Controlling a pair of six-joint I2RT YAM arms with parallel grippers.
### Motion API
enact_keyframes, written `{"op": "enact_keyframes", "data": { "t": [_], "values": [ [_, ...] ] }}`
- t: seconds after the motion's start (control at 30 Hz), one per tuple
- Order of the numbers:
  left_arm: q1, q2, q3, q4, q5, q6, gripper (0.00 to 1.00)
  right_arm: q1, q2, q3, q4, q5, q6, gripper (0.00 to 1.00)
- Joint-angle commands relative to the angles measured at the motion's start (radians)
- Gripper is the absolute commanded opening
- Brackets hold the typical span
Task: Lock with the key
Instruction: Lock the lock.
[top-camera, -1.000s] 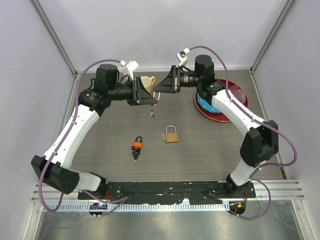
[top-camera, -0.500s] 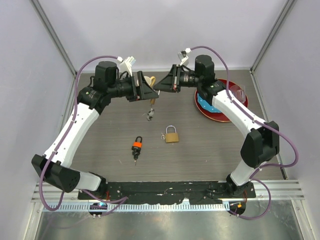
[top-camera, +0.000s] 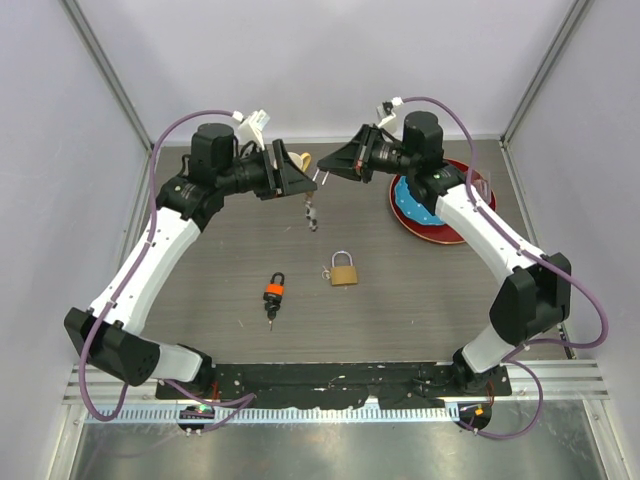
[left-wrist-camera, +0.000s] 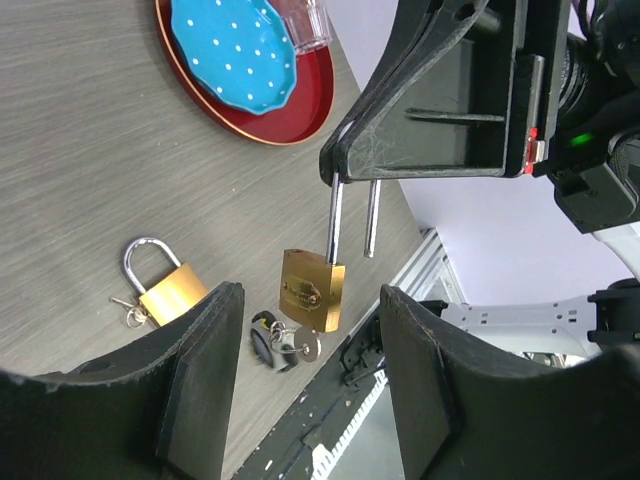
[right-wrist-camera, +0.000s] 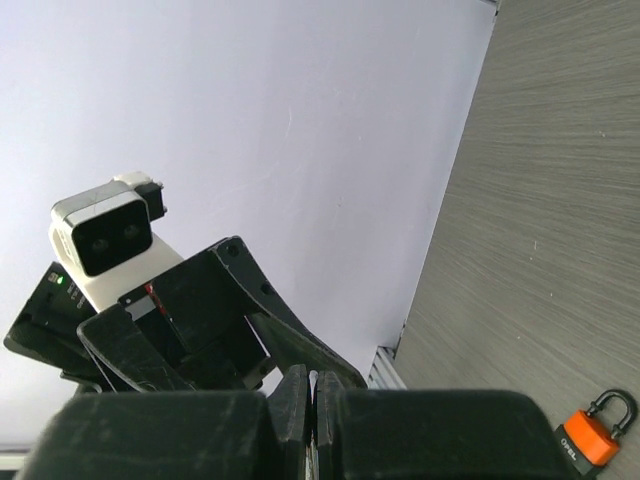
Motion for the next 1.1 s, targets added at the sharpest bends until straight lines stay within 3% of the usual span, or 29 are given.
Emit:
{"op": "enact_keyframes", "data": {
  "t": [0.0, 0.47, 0.63, 1.07],
  "values": [
    [-0.004, -0.034, -0.008, 0.102, -0.028, -0.011, 0.59, -0.007, -0.050, -0.004, 0.033, 0.029, 0.080, 0.02],
    [-0.076, 0.000, -0.028, 0.195, -0.088, -0.022, 0.45, -0.042, -0.113, -0.091, 0.102, 0.078, 0.221, 0.02],
    [-0.086, -0.004, -0.060, 0.235, -0.103, -0.025, 0.45, -0.072, -0.121, -0.142, 0.180, 0.073, 0.321, 0.02],
    [-0.098, 0.049, -0.060, 0.330, -0.117, -0.039, 0.43, -0.075, -0.087, -0.130, 0.225, 0.056, 0.373, 0.02]
  ]
}}
